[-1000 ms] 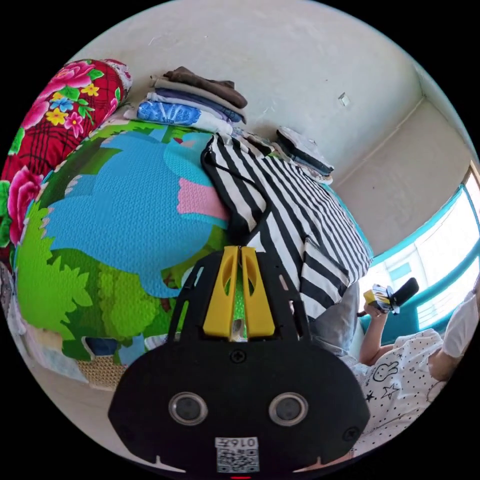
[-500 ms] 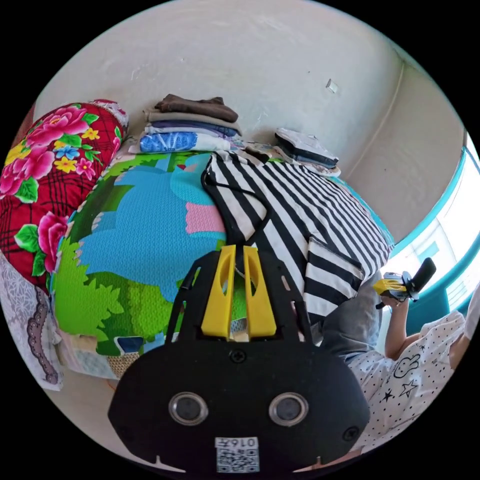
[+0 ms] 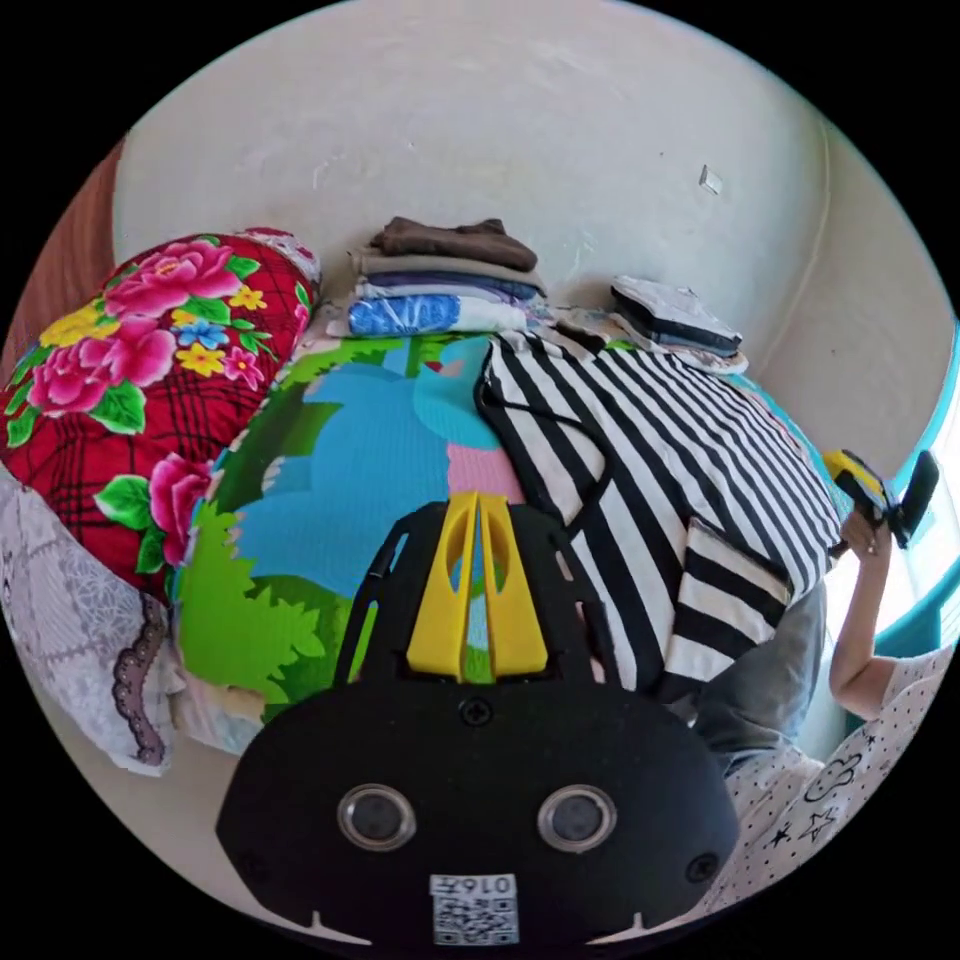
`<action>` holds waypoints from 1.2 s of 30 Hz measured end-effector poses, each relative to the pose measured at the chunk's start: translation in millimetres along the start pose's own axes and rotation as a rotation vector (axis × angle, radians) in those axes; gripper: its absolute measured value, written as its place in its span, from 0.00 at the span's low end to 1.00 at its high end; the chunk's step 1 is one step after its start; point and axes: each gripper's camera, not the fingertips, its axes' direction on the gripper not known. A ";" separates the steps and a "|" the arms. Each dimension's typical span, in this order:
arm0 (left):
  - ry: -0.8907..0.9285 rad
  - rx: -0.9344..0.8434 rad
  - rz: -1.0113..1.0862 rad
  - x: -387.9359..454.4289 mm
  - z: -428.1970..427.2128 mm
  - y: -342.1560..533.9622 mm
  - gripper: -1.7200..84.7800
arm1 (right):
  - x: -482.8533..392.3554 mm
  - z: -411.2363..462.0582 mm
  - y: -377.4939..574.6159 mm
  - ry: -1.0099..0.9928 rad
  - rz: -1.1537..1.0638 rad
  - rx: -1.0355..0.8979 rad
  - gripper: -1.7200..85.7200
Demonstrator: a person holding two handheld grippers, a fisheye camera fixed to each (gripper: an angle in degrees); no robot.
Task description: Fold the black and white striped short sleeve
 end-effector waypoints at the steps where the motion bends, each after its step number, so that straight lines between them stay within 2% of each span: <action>1: 0.009 0.005 0.013 2.5 3.4 -7.0 0.01 | 22.9 8.9 -26.7 0.037 0.012 -0.007 0.03; 6: 0.094 0.060 0.152 50.1 58.2 -85.9 0.01 | 127.3 92.8 -136.6 0.056 0.089 -0.110 0.07; 9: 0.124 0.115 0.146 71.3 97.9 -130.7 0.02 | 187.7 159.8 -202.8 0.140 0.102 -0.254 0.11; 10: 0.145 0.122 0.145 73.8 106.7 -139.6 0.02 | 213.8 182.1 -226.6 0.169 0.166 -0.282 0.12; 13: 0.266 0.160 0.224 85.4 149.3 -178.5 0.07 | 271.1 240.1 -275.5 0.108 0.238 -0.340 0.12; 14: 0.326 0.177 0.309 91.2 165.3 -187.5 0.10 | 291.9 264.3 -287.2 0.095 0.261 -0.383 0.13; 17: 0.334 0.076 0.337 93.8 212.6 -210.5 0.12 | 331.2 307.0 -292.9 0.180 0.318 -0.392 0.15; 20: 0.349 0.067 0.266 85.3 248.5 -222.4 0.12 | 366.1 321.1 -283.1 0.195 0.399 -0.306 0.14; 23: 0.350 0.100 0.228 85.2 270.9 -224.9 0.11 | 397.0 332.1 -290.5 -0.041 0.438 -0.349 0.13; 25: 0.320 0.103 0.229 91.0 281.2 -223.9 0.11 | 402.6 337.5 -295.8 -0.084 0.418 -0.331 0.12; 30: 0.267 0.106 0.285 118.9 298.0 -220.0 0.10 | 411.2 354.5 -313.2 0.156 0.390 -0.424 0.04; 36: 0.216 0.109 0.310 153.1 316.9 -223.5 0.07 | 415.3 305.8 -363.4 -0.049 0.276 -0.364 0.02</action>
